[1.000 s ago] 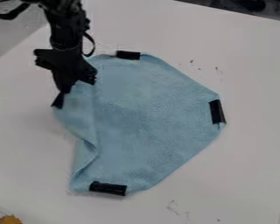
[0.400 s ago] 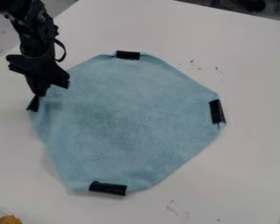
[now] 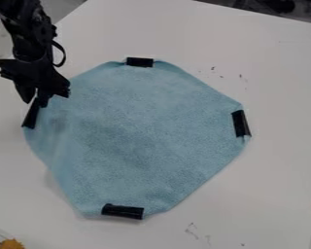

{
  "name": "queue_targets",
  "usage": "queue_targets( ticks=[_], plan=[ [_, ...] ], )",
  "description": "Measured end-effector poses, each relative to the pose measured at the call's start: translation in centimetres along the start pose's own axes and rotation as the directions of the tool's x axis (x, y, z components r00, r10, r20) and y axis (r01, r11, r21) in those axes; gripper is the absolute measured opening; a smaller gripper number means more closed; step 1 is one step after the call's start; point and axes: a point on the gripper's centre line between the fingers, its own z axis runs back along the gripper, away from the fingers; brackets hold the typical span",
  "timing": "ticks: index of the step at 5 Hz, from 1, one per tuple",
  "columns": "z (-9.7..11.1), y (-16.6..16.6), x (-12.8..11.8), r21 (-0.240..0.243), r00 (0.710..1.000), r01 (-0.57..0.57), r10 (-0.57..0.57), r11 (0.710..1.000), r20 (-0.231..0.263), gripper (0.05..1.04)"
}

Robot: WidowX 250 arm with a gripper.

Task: Unfold the cloth

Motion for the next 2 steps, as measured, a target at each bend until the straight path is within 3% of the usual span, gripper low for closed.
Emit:
queue_targets(
  ticks=[1, 2],
  plan=[
    [1.73, -0.79, 0.36, 0.018, 1.0, 0.002, -0.002, 1.0, 0.014, 0.799],
    [1.88, 0.13, 0.76, -0.003, 1.0, 0.004, -0.004, 1.0, 0.027, 1.005]
  ],
)
